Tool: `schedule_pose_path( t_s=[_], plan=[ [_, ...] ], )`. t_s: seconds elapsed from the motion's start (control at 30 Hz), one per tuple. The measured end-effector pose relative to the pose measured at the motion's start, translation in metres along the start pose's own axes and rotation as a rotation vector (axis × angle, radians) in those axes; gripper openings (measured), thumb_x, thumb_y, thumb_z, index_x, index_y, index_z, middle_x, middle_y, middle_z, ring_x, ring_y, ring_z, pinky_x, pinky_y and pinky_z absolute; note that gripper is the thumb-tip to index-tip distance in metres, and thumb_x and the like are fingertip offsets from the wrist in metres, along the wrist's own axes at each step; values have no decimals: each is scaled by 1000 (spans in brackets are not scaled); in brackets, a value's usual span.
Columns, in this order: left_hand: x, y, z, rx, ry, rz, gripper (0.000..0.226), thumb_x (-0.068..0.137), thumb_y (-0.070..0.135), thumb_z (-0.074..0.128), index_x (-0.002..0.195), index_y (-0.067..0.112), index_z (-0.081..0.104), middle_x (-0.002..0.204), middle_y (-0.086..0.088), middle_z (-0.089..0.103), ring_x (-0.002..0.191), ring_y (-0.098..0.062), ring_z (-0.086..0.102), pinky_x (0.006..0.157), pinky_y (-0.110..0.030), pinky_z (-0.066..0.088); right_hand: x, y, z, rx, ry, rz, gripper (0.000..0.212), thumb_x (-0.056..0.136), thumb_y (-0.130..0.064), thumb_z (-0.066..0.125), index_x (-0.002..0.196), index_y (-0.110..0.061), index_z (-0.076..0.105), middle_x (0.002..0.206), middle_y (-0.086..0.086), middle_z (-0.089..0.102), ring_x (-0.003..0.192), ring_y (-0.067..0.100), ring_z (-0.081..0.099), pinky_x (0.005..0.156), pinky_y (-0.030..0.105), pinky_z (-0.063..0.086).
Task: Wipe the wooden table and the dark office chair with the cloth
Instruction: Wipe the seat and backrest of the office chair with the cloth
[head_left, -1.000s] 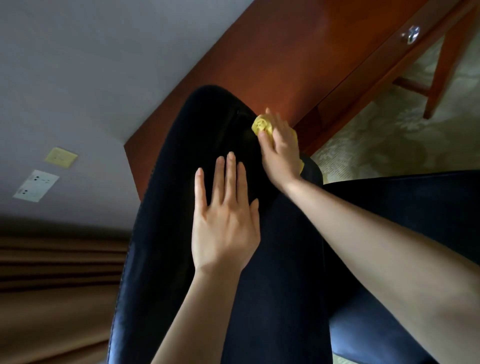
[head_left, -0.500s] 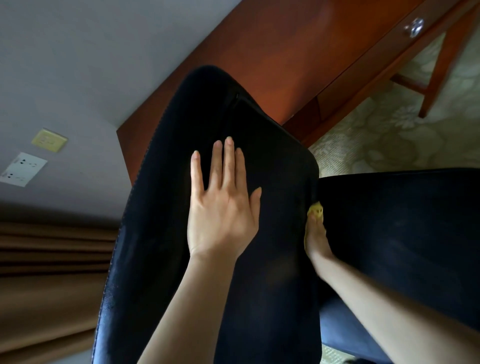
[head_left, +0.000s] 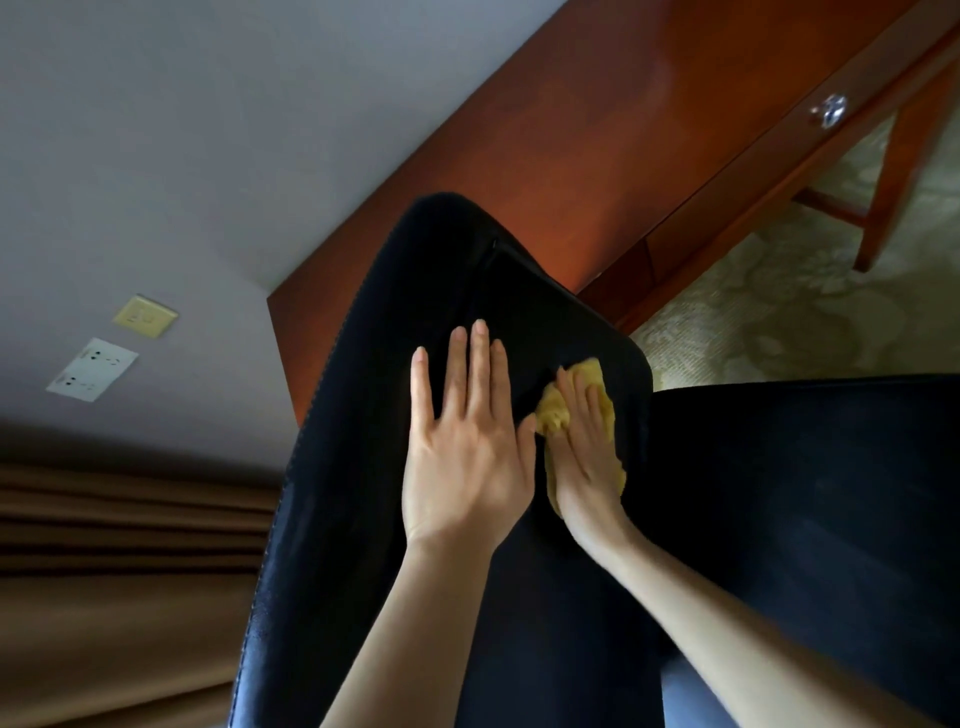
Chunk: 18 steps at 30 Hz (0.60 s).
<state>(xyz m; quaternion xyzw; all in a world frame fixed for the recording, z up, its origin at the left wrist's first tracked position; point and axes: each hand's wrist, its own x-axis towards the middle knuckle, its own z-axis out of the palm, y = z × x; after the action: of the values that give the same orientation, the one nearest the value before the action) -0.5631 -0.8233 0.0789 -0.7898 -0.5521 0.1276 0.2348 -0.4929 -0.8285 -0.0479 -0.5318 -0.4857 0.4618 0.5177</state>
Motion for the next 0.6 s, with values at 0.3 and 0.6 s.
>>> schedule_pose_path(
  t_s=[0.3,0.6],
  plan=[
    [2,-2,2,-23,26,9,64,96,40,23,150,6,19,154,-17,24,144,-30,20,117,-50,3,114,-57,-4,-183,32,-299,51,97,-29,29,148,-24,27,157,4,23,147,20,11,120,38,6],
    [4,-4,0,-2,17,19,55,97,41,28,147,17,34,152,-17,28,142,-31,25,116,-53,7,162,5,-31,-32,160,-82,41,97,-37,33,118,-15,61,114,0,57,112,15,47,100,31,31]
  ],
)
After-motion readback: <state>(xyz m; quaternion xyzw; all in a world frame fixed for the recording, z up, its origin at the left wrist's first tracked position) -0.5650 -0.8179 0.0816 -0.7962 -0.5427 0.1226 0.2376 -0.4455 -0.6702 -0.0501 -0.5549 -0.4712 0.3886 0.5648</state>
